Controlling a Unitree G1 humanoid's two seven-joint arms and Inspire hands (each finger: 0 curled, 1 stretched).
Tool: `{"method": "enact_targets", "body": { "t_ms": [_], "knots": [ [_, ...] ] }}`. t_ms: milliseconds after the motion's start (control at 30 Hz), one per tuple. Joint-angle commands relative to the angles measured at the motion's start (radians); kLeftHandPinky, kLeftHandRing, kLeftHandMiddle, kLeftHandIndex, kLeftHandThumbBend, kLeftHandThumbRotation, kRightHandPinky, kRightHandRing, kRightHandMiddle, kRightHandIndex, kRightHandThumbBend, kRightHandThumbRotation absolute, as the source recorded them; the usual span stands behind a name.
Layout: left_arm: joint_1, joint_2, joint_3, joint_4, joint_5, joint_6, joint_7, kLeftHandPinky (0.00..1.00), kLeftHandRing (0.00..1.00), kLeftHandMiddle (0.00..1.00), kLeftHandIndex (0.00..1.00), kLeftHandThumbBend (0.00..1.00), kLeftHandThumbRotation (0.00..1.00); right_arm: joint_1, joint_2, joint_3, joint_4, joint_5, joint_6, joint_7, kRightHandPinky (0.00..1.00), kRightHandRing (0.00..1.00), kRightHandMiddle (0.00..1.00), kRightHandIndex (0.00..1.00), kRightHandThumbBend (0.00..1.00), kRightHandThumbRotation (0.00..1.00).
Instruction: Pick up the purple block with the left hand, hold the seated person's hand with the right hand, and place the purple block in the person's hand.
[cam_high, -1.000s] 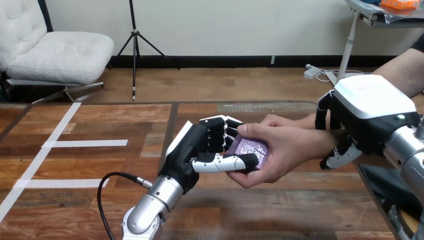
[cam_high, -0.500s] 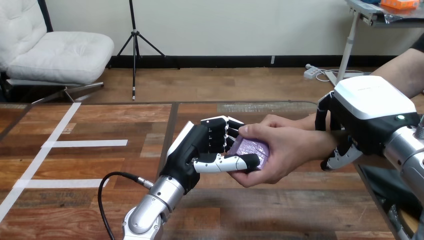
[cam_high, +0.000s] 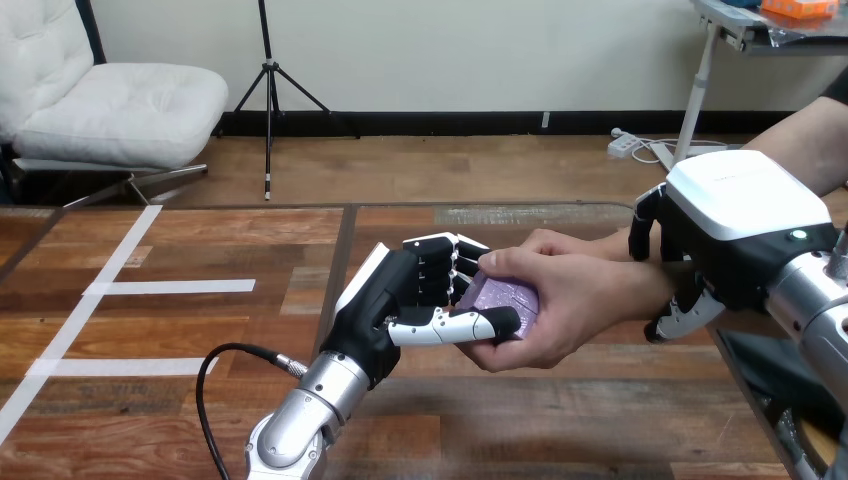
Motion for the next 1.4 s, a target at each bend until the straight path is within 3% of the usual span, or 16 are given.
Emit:
{"method": "enact_targets", "body": {
  "t_ms": [0,167,367,400,733,1000,1367],
  "knots": [
    [-0.069,-0.032,-0.030,-0.025,0.013,-0.011,-0.009,0.40,0.45,0.50,0.52,0.88,0.23,-0.096,-0.042,-0.018,-0.042,-0.040,-0.005,-0.019,0.42,0.53,0.58,0.61,0.88,0.00],
    [-0.069,-0.026,-0.033,-0.025,0.017,-0.018,-0.015,0.41,0.47,0.52,0.54,0.87,0.24,-0.089,-0.040,-0.025,-0.039,-0.043,-0.026,-0.036,0.46,0.57,0.62,0.64,0.91,0.00],
    [-0.069,-0.008,-0.047,-0.031,0.030,-0.027,-0.043,0.49,0.58,0.65,0.68,0.89,0.31,-0.086,-0.036,-0.031,-0.044,-0.043,-0.033,-0.027,0.50,0.61,0.66,0.68,0.93,0.00],
    [-0.070,-0.006,-0.049,-0.030,0.034,-0.030,-0.045,0.54,0.64,0.71,0.74,0.90,0.35,-0.085,-0.036,-0.032,-0.044,-0.042,-0.033,-0.025,0.53,0.64,0.68,0.69,0.93,0.00],
    [-0.075,0.024,-0.075,-0.028,0.103,-0.061,-0.022,0.81,0.89,0.94,0.95,0.98,0.52,-0.077,-0.042,-0.041,-0.042,-0.023,-0.051,-0.023,0.62,0.72,0.76,0.76,0.93,0.03],
    [-0.081,0.037,-0.084,-0.018,0.136,-0.092,0.008,0.93,0.98,0.99,0.99,1.00,0.59,-0.073,-0.044,-0.049,-0.041,-0.015,-0.066,-0.028,0.65,0.75,0.79,0.78,0.94,0.04],
    [-0.084,0.037,-0.080,-0.003,0.120,-0.116,0.002,0.96,1.00,1.00,1.00,1.00,0.61,-0.069,-0.047,-0.046,-0.047,-0.012,-0.064,-0.028,0.67,0.77,0.80,0.79,0.94,0.06]
  ]
}}
